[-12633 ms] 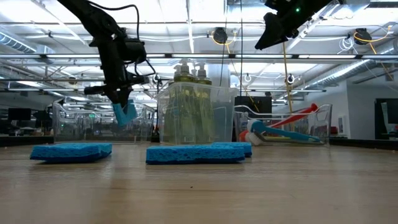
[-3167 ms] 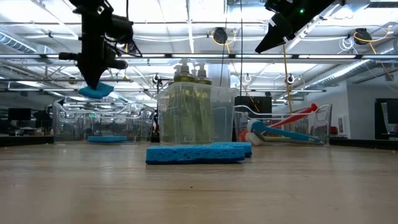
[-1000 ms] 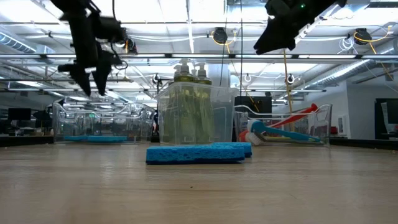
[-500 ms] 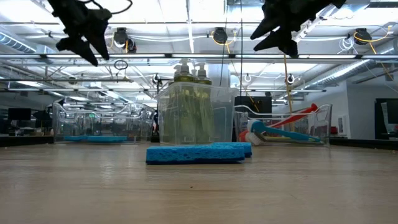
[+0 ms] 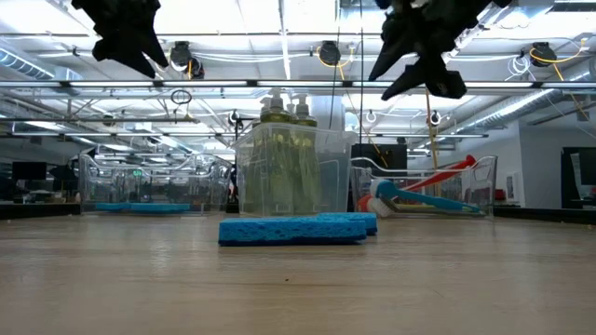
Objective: Pick & Place Kitchen Sink Supplies
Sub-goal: Put the sponge into the left transparent bin
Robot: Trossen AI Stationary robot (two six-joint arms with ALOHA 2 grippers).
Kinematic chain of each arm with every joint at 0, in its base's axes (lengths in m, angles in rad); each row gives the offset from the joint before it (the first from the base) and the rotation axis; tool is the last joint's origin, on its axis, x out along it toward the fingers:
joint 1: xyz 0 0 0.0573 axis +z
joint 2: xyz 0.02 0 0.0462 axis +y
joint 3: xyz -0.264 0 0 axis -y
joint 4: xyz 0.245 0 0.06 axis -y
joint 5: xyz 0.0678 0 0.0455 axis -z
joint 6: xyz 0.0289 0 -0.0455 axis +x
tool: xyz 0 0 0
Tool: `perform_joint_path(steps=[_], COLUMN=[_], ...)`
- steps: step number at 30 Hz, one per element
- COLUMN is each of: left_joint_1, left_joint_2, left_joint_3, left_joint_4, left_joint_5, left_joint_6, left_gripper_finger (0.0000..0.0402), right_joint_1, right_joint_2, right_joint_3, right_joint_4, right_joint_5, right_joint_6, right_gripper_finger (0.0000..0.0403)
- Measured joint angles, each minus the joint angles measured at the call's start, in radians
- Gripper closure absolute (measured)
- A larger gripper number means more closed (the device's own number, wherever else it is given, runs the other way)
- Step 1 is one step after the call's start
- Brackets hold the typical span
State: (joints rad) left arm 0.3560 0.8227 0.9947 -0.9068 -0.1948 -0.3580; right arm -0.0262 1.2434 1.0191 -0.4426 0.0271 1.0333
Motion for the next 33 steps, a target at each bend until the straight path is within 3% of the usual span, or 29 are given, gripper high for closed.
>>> perform_joint_path(steps=[6,15,33], left_joint_1=[-0.079,-0.175,-0.253], left_joint_2=[0.0,0.002,0.002], left_joint_3=[0.0,0.0,0.0], left_joint_4=[0.012,0.048,0.044], left_joint_5=[-0.039,-0.043,-0.054], left_joint_6=[0.014,0.016,0.001], left_gripper_finger=[0.0172,0.0172,0.0172], right_joint_1=[0.06,0.081,0.15], right_joint_2=[0.096,0.257,0.364], right_joint_3=[0.0,-0.001,0.001], right_joint_4=[-0.004,0.01,0.084], right_joint_5=[0.004,0.053,0.076], right_joint_6=[0.162,0.271,0.483], right_gripper_finger=[0.0266,0.0266,0.0266])
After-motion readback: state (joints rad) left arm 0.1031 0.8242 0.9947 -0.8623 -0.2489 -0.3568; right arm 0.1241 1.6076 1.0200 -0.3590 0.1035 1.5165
